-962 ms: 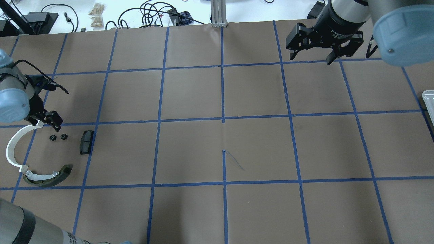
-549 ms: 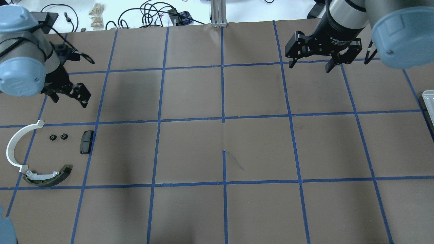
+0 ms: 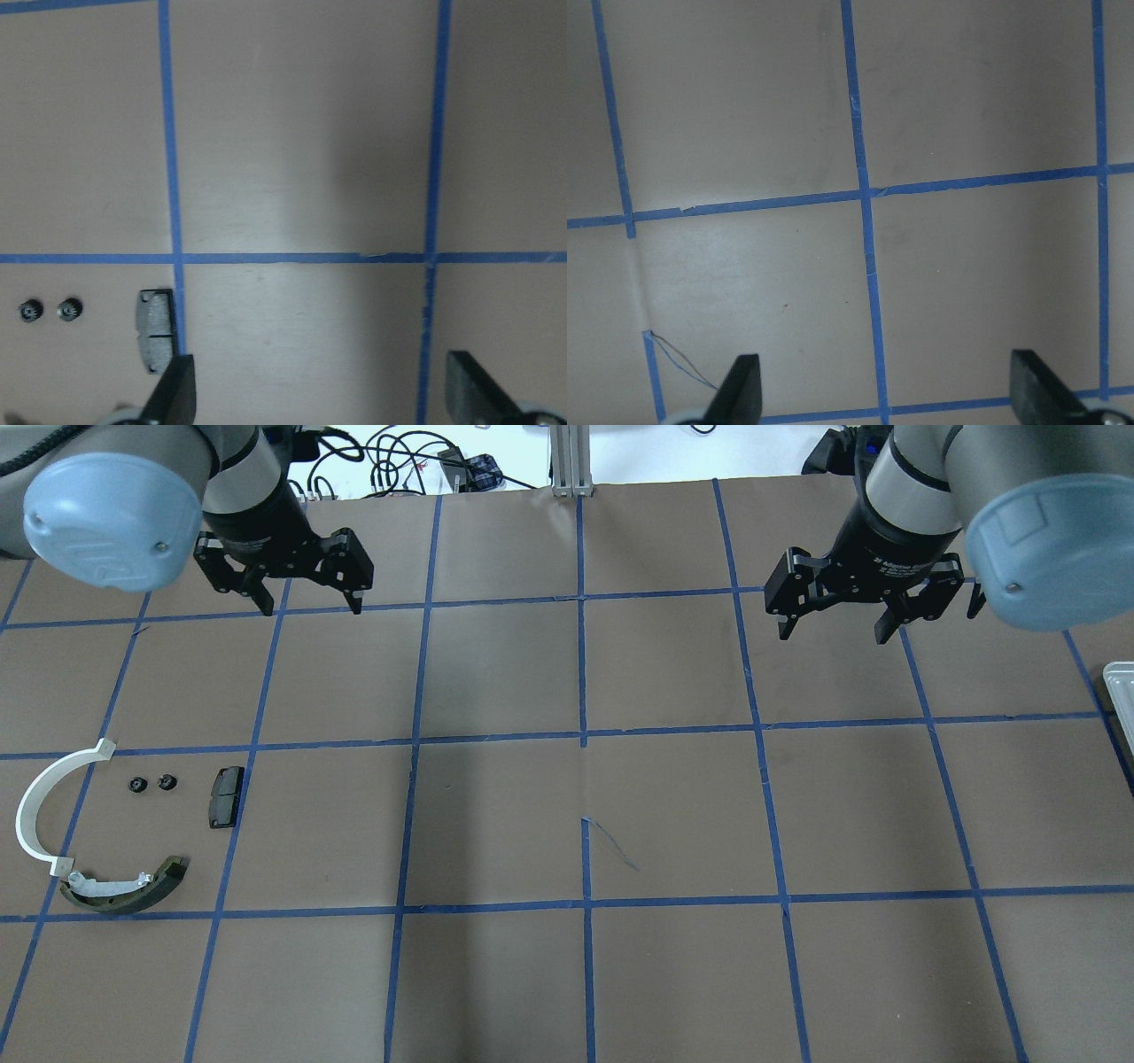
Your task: Place bearing gear from tray to pile
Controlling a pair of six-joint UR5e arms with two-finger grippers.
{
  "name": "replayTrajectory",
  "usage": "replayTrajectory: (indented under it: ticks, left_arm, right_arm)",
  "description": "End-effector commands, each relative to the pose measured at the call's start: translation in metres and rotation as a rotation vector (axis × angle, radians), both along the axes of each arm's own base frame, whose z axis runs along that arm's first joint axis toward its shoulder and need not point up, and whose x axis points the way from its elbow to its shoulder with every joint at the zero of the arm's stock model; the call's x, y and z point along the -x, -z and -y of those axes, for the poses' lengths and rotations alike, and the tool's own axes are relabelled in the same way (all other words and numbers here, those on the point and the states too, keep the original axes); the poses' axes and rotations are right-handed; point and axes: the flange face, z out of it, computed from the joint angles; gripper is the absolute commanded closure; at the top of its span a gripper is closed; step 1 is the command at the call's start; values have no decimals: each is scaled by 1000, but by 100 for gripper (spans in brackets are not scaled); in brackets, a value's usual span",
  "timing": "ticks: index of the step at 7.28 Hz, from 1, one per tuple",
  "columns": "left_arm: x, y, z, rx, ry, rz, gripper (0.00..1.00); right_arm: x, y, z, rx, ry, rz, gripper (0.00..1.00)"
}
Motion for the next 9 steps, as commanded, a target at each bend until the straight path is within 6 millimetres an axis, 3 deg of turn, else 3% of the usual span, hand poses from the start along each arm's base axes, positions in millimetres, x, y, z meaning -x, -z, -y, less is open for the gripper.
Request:
replayTrajectory:
  ticks: [1, 2, 3, 4, 6, 8, 9]
  left_arm:
    - [49, -28, -43, 7, 27, -10, 0]
    - [51, -23, -51, -1, 33, -7, 0]
    - [51, -20, -56, -2, 33, -10, 0]
    - [50, -25, -61, 11, 36, -7, 0]
    - [36, -40, -55, 30, 11, -30, 0]
    - [28, -40, -53, 26, -4, -26, 0]
    - [28, -40, -53, 23, -3, -24, 0]
  right_arm:
    - [1, 19, 4, -60, -4, -21, 0]
    - [1, 30, 9, -77, -15, -6, 0]
    - [1, 25, 14, -53, 1, -6, 0]
    - [3, 13, 25, -13, 4, -19, 0]
    - [2, 11, 34, -2, 7, -6, 0]
    - [3, -2, 24, -4, 9, -18, 0]
    - [3, 3, 21, -39, 8, -21, 0]
